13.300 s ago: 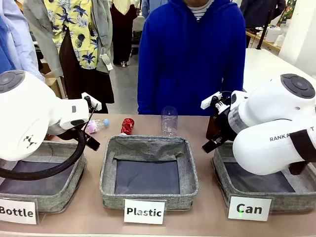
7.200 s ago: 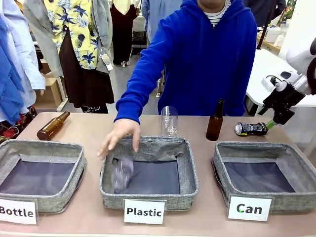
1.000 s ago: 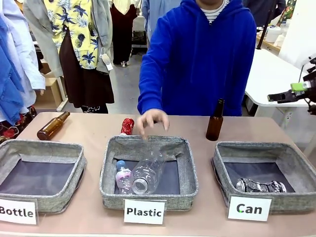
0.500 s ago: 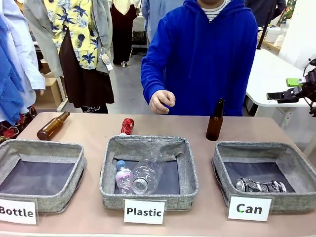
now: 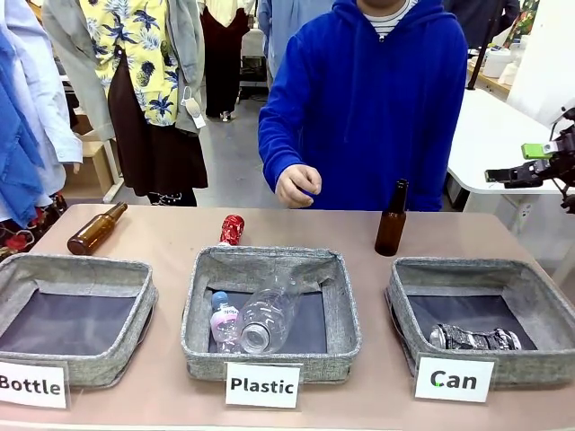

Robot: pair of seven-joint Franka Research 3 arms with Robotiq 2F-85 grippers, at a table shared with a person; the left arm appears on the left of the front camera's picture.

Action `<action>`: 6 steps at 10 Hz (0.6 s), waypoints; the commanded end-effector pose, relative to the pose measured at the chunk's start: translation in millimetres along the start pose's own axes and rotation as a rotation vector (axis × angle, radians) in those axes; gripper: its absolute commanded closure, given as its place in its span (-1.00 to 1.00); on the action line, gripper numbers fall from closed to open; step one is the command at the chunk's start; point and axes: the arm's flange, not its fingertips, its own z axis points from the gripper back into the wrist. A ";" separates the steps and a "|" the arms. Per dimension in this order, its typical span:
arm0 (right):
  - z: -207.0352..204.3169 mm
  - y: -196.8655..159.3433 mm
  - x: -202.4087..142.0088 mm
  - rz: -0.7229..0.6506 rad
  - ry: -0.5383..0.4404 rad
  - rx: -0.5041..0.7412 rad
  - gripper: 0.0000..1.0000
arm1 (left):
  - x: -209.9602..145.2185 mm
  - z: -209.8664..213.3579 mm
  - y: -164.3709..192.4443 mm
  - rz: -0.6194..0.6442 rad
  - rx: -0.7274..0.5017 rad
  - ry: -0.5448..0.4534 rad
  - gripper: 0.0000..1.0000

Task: Sort the can waste into the basket.
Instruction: Pick up the can waste from the table and place it in the right Fabric basket.

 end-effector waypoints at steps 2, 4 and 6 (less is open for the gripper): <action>3.3 0.9 1.9 0.020 0.024 0.004 -1.00 | 0.0 0.0 0.0 0.000 0.000 0.000 -1.00; 3.3 0.9 1.9 0.020 0.024 0.004 -1.00 | 40.2 -52.3 -63.0 -0.219 0.298 -0.003 -1.00; 3.3 0.9 1.9 0.020 0.024 0.004 -1.00 | 49.6 -145.1 -123.3 -0.453 0.443 0.179 -1.00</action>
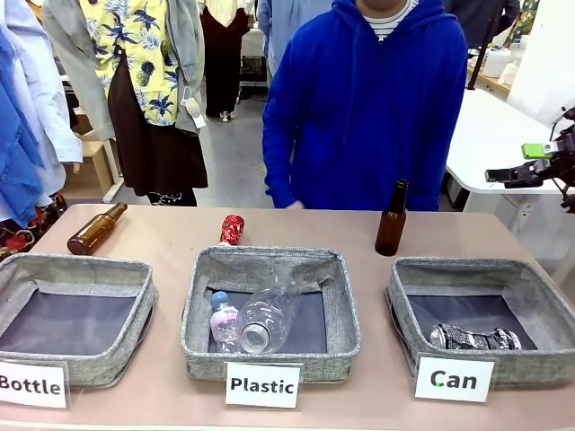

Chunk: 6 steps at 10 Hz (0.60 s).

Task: Sort the can waste into the basket.
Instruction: Pick up the can waste from the table and place it in the right Fabric basket.

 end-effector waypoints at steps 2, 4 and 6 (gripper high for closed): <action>3.0 1.1 1.8 0.020 0.024 0.004 -1.00 | 20.7 -108.4 -92.1 -0.242 0.227 0.227 -1.00; 3.0 1.1 1.8 0.020 0.024 0.004 -1.00 | -6.6 -177.4 -163.0 -0.316 0.343 0.297 -1.00; 3.0 1.1 1.8 0.020 0.024 0.004 -1.00 | -46.0 -219.2 -207.2 -0.393 0.407 0.335 -1.00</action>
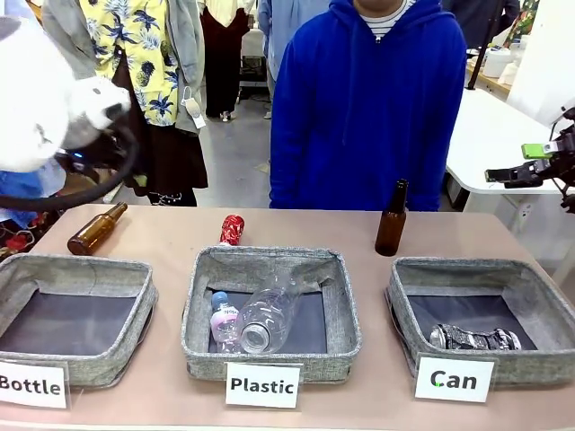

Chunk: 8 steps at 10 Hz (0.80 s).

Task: Sort the can waste into the basket.
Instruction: Pick up the can waste from the table and place it in the right Fabric basket.

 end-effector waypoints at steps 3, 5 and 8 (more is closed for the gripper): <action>2.8 1.0 1.6 0.019 0.023 0.004 -1.00 | -9.0 9.5 -39.5 -0.157 -0.239 0.220 -1.00; 2.8 1.0 1.6 0.019 0.023 0.004 -1.00 | -9.1 -5.7 -49.2 -0.072 0.011 0.050 -1.00; 2.8 1.0 1.6 0.019 0.023 0.004 -1.00 | -21.9 -23.3 -79.7 -0.048 -0.161 0.144 -1.00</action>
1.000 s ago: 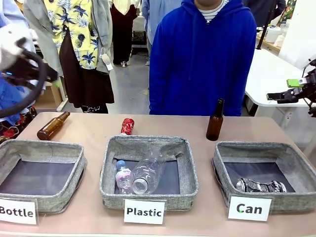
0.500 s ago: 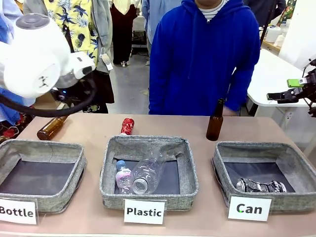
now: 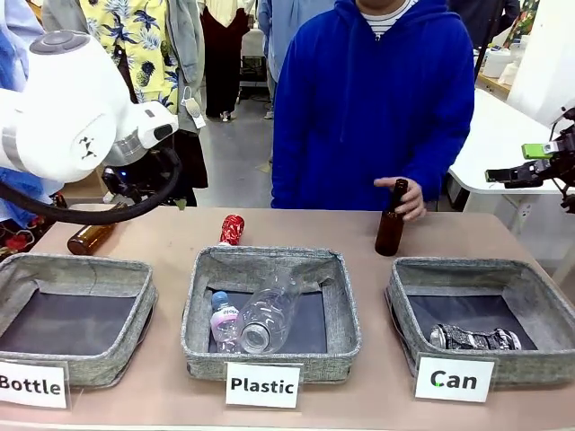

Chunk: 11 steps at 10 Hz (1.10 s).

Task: Sort the can waste into the basket.
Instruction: Pick up the can waste from the table and place it in the right Fabric basket.

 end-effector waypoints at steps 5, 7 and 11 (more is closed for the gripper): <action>2.8 1.0 1.6 0.019 0.023 0.004 -1.00 | 39.0 -59.9 -90.4 -0.058 -0.023 0.092 -1.00; 2.8 1.0 1.6 0.019 0.023 0.004 -1.00 | 29.1 -24.6 -24.8 0.003 -0.231 0.097 -1.00; 2.8 1.0 1.6 0.019 0.023 0.004 -1.00 | -109.5 69.5 143.3 0.092 -0.529 -0.142 -1.00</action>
